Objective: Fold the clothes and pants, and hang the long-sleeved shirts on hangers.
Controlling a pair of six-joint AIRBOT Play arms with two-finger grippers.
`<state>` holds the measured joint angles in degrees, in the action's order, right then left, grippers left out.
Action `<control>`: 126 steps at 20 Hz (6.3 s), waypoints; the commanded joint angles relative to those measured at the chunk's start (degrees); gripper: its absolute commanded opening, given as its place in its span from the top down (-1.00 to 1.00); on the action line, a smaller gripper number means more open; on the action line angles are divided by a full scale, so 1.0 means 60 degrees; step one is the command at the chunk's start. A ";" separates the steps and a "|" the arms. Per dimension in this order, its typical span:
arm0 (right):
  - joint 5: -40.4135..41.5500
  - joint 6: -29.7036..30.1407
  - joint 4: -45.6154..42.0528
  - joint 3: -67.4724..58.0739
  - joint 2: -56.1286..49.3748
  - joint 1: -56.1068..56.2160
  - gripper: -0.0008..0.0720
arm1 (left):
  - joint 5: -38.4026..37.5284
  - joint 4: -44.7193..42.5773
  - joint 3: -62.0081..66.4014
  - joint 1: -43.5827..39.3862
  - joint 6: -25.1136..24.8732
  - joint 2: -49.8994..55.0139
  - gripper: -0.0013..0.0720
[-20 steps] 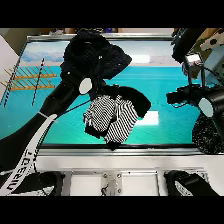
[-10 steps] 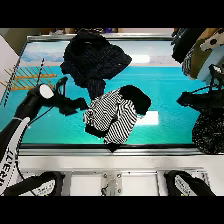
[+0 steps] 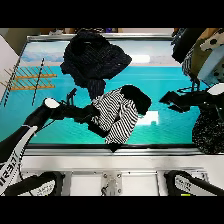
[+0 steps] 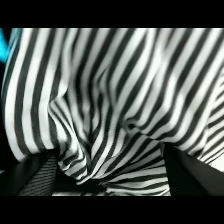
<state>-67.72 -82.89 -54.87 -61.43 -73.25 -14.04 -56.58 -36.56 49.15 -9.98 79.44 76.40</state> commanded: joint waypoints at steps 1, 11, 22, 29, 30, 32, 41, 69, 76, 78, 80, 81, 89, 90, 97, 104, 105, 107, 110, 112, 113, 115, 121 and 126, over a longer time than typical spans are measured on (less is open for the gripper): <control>0.0470 0.0036 0.0189 0.0000 -0.0510 0.0160 -0.97 | -0.0109 0.0255 0.0984 -0.0484 -0.0208 0.0667 -0.98; 0.2204 0.0033 0.0233 0.0007 -0.2036 0.0448 -0.96 | -0.0328 0.0219 0.1552 -0.0386 -0.0211 0.1942 0.92; 0.3526 0.1322 0.1778 -0.0175 -0.3246 0.2124 0.92 | -0.0739 -0.0994 0.1749 0.0503 -0.0051 0.0696 0.92; 0.0321 0.1319 0.0259 -0.4207 -0.0404 0.0364 0.92 | -0.1570 -0.0969 0.6659 0.2896 0.0455 -0.2022 0.92; 0.0087 0.1315 0.0255 -0.5071 0.0109 0.0233 0.92 | -0.1428 -0.0984 0.7457 0.3056 0.0477 -0.2477 0.92; 0.0076 0.1279 0.0251 -0.6466 0.1002 0.0219 0.92 | -0.0922 -0.0998 0.8604 0.3242 0.0474 -0.3279 0.92; 0.1421 0.1031 0.0823 -0.7799 0.3129 0.0477 0.92 | -0.0004 -0.0991 0.9380 0.5173 0.0481 -0.4663 0.92; -0.0321 -0.1242 -0.4601 -0.0699 0.1519 0.6972 -0.96 | -0.0608 -0.4393 -0.0379 0.4823 0.0838 -0.5085 -0.53; -0.0106 -0.2481 -0.5639 -0.1311 0.1730 0.6145 -0.96 | 0.0033 -0.4481 0.0087 0.1789 0.1851 -0.5603 -0.53; 0.0000 -0.2473 -0.5672 -0.1311 0.0900 0.6277 -0.96 | 0.0397 -0.4488 -0.0135 0.0404 0.2080 -0.4983 -0.53; 0.0350 -0.2455 -0.5643 -0.1315 -0.0007 0.6360 -0.96 | 0.0863 -0.4484 -0.0117 -0.0900 0.2313 -0.4065 -0.53; 0.0616 -0.2437 -0.5661 -0.1315 -0.0423 0.6426 -0.96 | 0.1282 -0.4473 -0.0117 -0.1512 0.2422 -0.3577 -0.53; 0.1825 -0.2441 -0.5825 -0.1315 -0.1632 0.6470 -0.01 | 0.1778 -0.4477 0.1417 -0.3479 0.2739 -0.0350 -0.53; 0.1821 -0.2444 -0.5898 -0.1315 -0.1628 0.6466 0.13 | 0.1650 -0.4481 0.1829 -0.3570 0.2739 0.0011 -0.53; 0.0430 -0.2481 -0.6240 -0.1315 0.0026 0.6120 0.92 | 0.0721 -0.4492 0.4481 -0.4291 0.2732 0.2368 -0.54; -0.0350 -0.2634 -0.5952 -0.1315 0.1282 0.6116 0.92 | -0.0142 -0.4368 0.6204 -0.4532 0.2765 0.3942 -0.53; -0.0393 -0.2710 -0.5952 -0.1315 0.1293 0.6116 0.92 | -0.0226 -0.4364 0.6317 -0.4532 0.2769 0.3938 -0.54; -0.0521 -0.2867 -0.5949 -0.1315 0.1290 0.6120 0.92 | -0.0630 -0.4371 0.6819 -0.4532 0.2772 0.3934 -0.54; -0.0594 -0.3238 -0.5956 -0.1315 0.1293 0.6116 0.92 | -0.1089 -0.4371 0.7748 -0.4532 0.2772 0.3934 -0.54; -0.0725 -0.3337 -0.5960 -0.1315 0.1293 0.6116 0.92 | -0.1271 -0.4379 0.8196 -0.4528 0.2776 0.3916 -0.53; -0.0820 -0.3446 -0.5960 -0.1315 0.1293 0.6116 0.92 | -0.1402 -0.4386 0.8284 -0.4532 0.2852 0.3916 -0.53; -0.0831 -0.3639 -0.5960 -0.1315 0.1293 0.6116 0.92 | -0.1515 -0.4411 0.8138 -0.4674 0.3020 0.3916 -0.53; -0.0834 -0.3745 -0.5883 -0.1315 0.1370 0.6116 0.92 | -0.0433 -0.4404 0.6958 -0.5155 0.3348 0.3916 -0.53; -0.0798 -0.3843 -0.5887 -0.1315 0.1501 0.6120 0.92 | -0.0018 -0.4390 0.6688 -0.5508 0.3665 0.3916 -0.54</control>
<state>-72.64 -105.56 -90.24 -69.30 -64.58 22.68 -58.87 -62.94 90.15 -41.54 100.51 99.90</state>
